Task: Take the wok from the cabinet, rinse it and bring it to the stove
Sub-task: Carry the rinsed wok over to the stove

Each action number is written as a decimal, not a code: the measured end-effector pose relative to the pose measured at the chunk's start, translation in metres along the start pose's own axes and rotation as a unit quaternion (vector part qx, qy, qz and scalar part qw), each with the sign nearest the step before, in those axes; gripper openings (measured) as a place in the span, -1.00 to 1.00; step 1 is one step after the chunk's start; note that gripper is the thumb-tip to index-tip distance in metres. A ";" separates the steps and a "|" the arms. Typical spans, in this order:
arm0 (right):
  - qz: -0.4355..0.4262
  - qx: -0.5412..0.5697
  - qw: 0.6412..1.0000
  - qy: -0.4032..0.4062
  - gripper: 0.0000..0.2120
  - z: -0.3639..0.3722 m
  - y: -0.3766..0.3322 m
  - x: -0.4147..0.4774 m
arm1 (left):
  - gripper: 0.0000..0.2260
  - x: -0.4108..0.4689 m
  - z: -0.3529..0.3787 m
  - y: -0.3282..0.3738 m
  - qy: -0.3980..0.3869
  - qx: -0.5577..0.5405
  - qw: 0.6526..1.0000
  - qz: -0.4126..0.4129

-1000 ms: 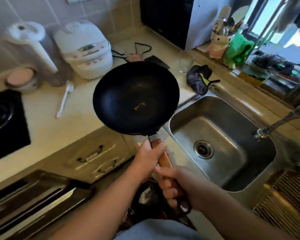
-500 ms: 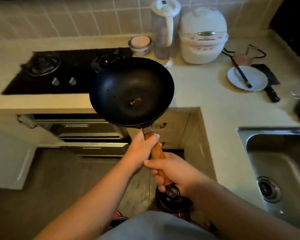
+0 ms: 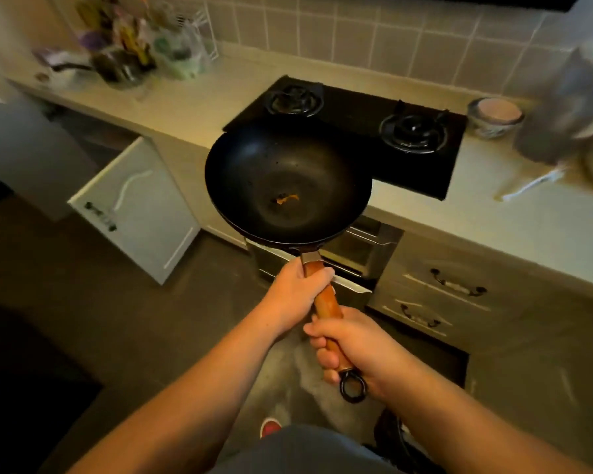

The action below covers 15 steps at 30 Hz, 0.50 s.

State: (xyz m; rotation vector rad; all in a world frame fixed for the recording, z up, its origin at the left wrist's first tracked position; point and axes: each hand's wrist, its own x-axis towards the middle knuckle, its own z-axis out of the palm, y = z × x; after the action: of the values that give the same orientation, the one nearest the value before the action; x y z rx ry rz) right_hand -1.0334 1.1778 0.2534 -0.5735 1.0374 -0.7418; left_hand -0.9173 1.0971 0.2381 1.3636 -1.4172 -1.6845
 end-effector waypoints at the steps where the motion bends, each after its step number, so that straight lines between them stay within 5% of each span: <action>1: 0.003 -0.005 1.000 -0.002 -0.88 0.014 -0.001 0.012 | -0.82 0.001 -0.019 -0.004 0.008 -0.007 1.000 -0.001; 15: 0.031 -0.041 0.997 -0.058 -0.80 0.125 -0.037 0.135 | -0.70 0.036 -0.177 -0.016 0.093 -0.068 0.993 -0.004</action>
State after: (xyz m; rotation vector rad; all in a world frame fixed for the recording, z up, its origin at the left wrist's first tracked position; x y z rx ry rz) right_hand -0.8876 1.0597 0.2565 -0.6436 0.9769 -0.6067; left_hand -0.7631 1.0023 0.2226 1.4112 -1.1734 -1.5833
